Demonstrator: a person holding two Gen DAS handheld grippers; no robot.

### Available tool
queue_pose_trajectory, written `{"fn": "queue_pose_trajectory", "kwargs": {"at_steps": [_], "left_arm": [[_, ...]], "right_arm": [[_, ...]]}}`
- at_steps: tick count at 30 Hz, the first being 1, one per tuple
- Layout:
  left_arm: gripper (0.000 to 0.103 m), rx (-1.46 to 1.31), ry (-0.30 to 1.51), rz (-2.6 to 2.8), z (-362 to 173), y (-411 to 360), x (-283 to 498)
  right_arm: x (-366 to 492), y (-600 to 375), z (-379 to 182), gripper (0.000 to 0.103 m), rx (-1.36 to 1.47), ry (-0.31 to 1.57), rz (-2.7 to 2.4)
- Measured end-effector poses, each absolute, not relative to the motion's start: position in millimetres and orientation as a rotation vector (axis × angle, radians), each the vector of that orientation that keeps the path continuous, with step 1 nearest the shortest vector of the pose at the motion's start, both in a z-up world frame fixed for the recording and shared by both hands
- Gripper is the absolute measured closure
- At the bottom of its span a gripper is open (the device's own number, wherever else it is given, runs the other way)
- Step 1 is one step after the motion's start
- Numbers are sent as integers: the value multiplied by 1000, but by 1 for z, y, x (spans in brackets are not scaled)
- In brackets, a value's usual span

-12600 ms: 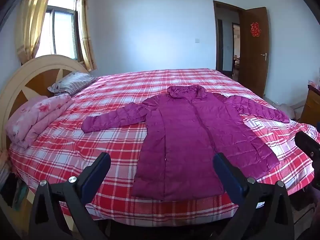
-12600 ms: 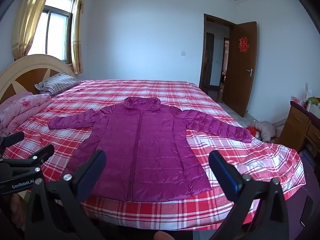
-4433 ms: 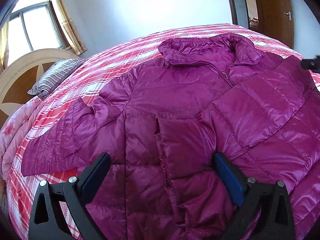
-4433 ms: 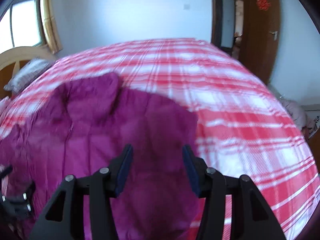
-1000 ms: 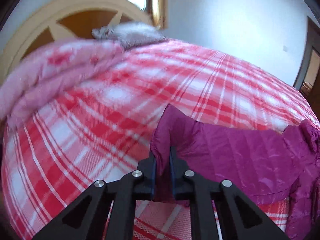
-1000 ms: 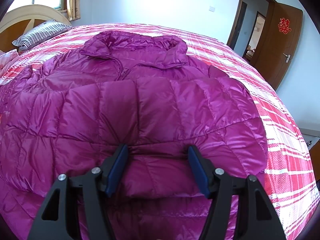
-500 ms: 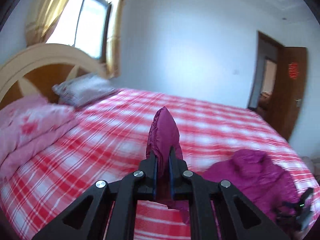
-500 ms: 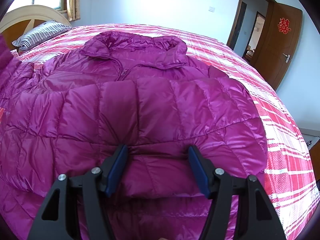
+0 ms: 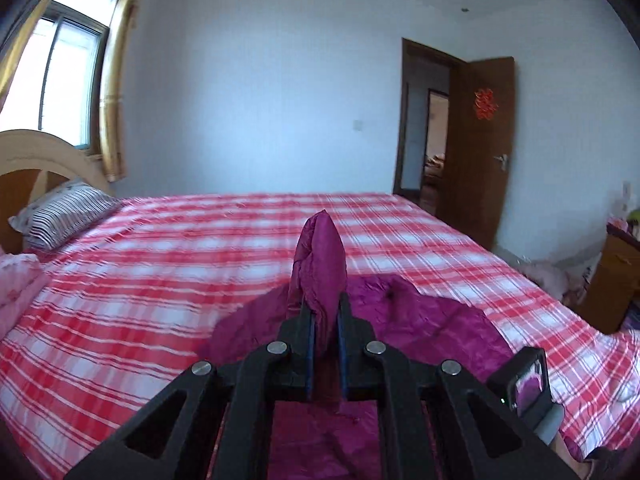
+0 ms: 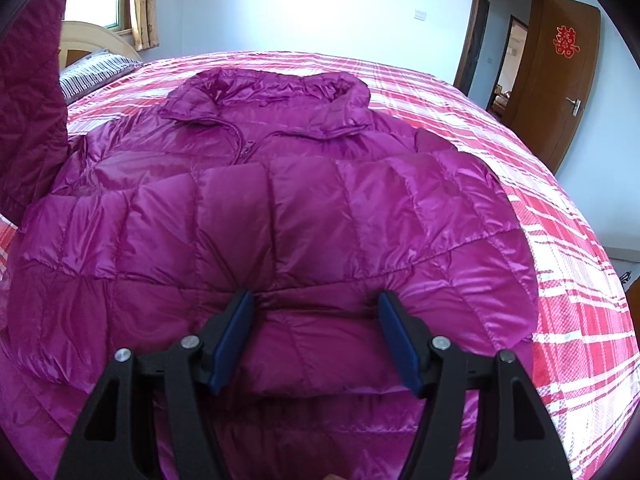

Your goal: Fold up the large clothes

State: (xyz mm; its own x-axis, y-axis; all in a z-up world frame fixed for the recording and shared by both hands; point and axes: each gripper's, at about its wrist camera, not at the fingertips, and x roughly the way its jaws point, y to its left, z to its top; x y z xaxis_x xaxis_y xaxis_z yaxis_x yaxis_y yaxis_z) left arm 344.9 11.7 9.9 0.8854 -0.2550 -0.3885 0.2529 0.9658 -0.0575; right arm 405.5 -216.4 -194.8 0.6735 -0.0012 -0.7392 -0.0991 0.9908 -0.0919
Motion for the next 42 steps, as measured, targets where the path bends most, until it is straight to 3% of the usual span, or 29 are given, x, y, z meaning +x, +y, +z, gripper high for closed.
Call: {"fn": "queue_pose_trajectory", "kwargs": {"at_steps": [4, 11, 20, 22, 23, 24, 28, 34, 42], "left_arm": [[94, 74, 456, -291, -34, -31, 348], [94, 185, 522, -325, -94, -78, 346], [87, 293, 455, -365, -83, -103, 320], [58, 302, 388, -381, -67, -99, 306], [24, 305, 348, -373, -59, -95, 299], [3, 305, 315, -355, -54, -92, 295], [2, 318, 298, -239, -51, -66, 310], [2, 404, 643, -44, -134, -45, 384], [2, 354, 671, -83, -152, -39, 387]], "right_arm": [[405, -218, -195, 34, -111, 827, 59], [405, -228, -194, 21, -45, 823, 65], [405, -232, -193, 16, -18, 815, 62], [405, -232, -194, 16, -18, 815, 61], [404, -232, -194, 16, -18, 814, 61], [404, -232, -193, 16, -18, 814, 61], [404, -234, -193, 15, -6, 812, 62], [401, -243, -189, 15, 56, 804, 78], [362, -282, -142, 15, 240, 683, -51]]}}
